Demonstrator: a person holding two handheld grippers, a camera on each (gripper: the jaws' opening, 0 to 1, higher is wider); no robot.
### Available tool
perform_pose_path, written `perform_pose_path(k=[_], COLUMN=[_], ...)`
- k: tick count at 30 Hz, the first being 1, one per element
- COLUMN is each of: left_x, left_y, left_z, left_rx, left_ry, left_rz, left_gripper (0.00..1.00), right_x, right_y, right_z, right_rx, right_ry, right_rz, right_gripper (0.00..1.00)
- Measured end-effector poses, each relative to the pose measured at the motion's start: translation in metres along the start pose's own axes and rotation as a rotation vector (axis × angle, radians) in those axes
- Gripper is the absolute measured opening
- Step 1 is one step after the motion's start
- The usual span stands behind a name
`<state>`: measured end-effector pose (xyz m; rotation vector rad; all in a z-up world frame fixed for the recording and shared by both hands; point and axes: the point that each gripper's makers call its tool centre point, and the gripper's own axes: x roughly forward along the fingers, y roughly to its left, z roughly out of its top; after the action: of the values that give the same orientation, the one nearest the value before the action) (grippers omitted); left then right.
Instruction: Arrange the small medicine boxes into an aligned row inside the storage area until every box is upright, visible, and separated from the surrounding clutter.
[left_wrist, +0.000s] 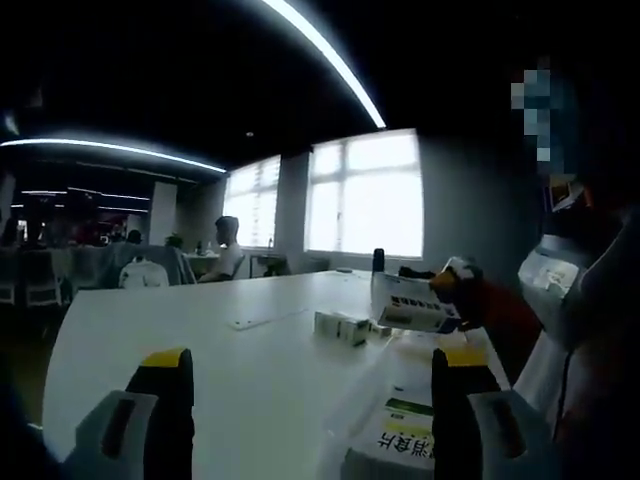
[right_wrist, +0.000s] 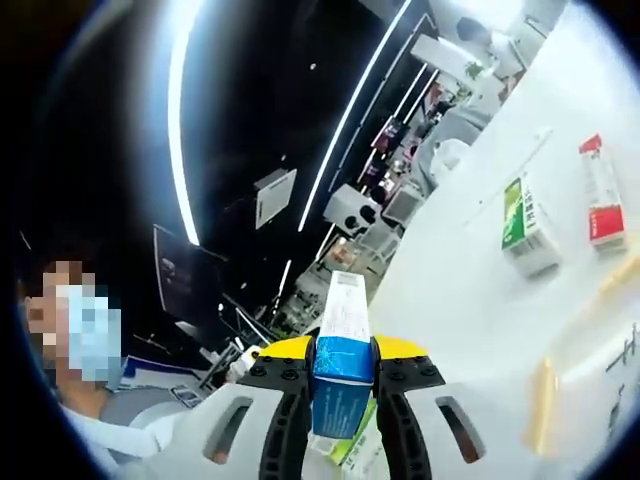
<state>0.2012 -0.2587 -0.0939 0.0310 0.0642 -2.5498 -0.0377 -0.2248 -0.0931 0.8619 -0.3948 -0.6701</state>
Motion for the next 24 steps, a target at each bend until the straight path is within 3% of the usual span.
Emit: perform_pose_path(k=[14, 24], left_x=[-0.014, -0.017], left_y=[-0.009, -0.010], left_z=[-0.010, -0.012], left_rx=[0.032, 0.030], left_ry=[0.040, 0.030], left_rz=[0.001, -0.012], left_gripper=[0.99, 0.99], right_x=[-0.004, 0.007], right_y=[0.011, 0.015], right_z=[-0.015, -0.039], right_rx=[-0.045, -0.064], right_ry=[0.018, 0.102], right_rz=[-0.053, -0.050], right_gripper=[0.20, 0.20])
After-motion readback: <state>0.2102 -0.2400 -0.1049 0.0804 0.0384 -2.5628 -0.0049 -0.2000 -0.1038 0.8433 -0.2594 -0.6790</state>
